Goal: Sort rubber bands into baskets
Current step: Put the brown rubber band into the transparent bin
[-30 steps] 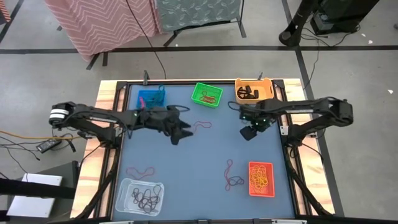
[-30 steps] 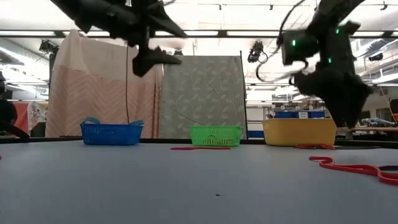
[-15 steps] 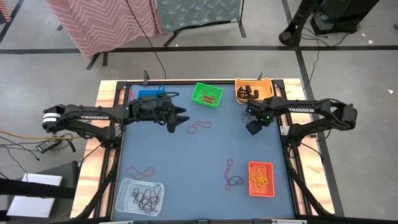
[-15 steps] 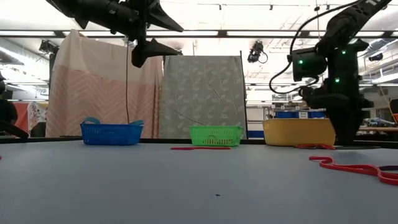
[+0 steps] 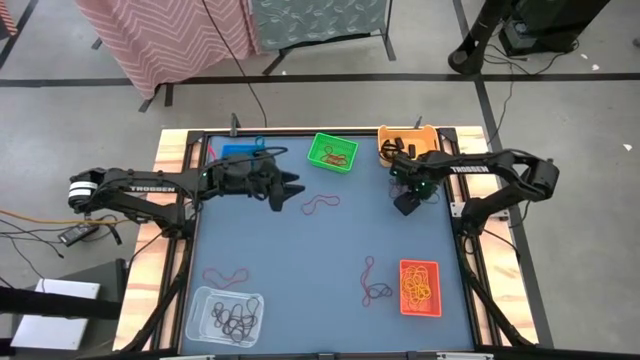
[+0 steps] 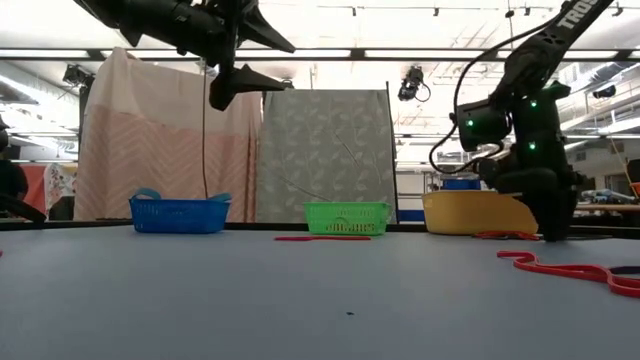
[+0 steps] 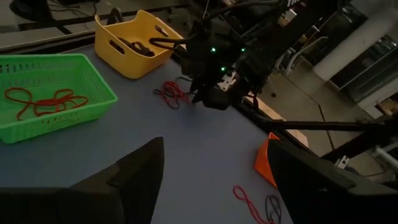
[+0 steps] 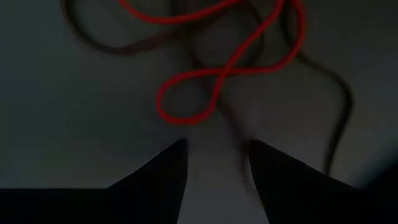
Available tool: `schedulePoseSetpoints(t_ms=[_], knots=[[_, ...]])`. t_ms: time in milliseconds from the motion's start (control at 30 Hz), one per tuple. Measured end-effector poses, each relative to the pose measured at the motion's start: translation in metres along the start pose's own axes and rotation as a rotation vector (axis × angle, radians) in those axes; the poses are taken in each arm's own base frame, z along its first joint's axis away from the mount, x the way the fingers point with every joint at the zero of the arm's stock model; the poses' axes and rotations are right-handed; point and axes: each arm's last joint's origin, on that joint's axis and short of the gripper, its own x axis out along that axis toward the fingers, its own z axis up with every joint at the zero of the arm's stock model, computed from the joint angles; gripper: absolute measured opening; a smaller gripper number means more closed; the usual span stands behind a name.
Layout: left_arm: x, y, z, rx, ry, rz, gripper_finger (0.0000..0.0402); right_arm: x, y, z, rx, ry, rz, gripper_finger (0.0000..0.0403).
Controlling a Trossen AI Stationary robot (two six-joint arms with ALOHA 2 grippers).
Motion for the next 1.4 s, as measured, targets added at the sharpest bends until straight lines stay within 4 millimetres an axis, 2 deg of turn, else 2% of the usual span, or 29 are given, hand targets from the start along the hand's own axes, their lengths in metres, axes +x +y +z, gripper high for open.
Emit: schedulePoseSetpoints(t_ms=[100, 200, 267, 367, 500, 600, 800, 1000, 1167, 1400], knots=[[0.0, -0.001, 0.001, -0.014, -0.018, -0.003, 0.0286, 0.001, 0.001, 0.001, -0.018, 0.011, 0.015, 0.0146], [-0.001, -0.006, 0.009, -0.014, -0.096, -0.057, 0.0286, -0.002, 0.0, -0.003, -0.021, -0.007, 0.016, 0.0044], [-0.004, -0.01, 0.018, -0.005, -0.174, -0.102, 0.0286, -0.007, 0.0, -0.006, -0.018, -0.038, 0.019, 0.0016], [-0.012, -0.014, 0.032, 0.015, -0.303, -0.157, 0.0286, -0.02, -0.003, -0.015, -0.008, -0.025, 0.012, 0.0007], [-0.023, -0.016, 0.047, 0.014, -0.431, -0.21, 0.0286, -0.053, -0.002, -0.027, -0.017, -0.084, 0.037, 0.0005], [-0.029, -0.019, 0.055, 0.015, -0.521, -0.258, 0.0286, -0.084, 0.0, -0.036, -0.009, -0.192, 0.109, 0.0004], [-0.037, -0.025, 0.064, 0.011, -0.646, -0.32, 0.0286, -0.137, -0.003, -0.063, -0.052, -0.296, 0.271, 0.0002], [-0.039, -0.026, 0.066, -0.001, -0.687, -0.312, 0.0286, -0.165, 0.001, -0.077, -0.127, -0.36, 0.405, 0.0002], [-0.038, -0.025, 0.065, -0.042, -0.667, -0.317, 0.0286, -0.174, 0.022, -0.074, -0.208, -0.436, 0.544, 0.0002], [-0.031, -0.021, 0.058, -0.122, -0.554, -0.295, 0.0286, -0.184, 0.077, -0.061, -0.323, -0.563, 0.757, 0.0002]])
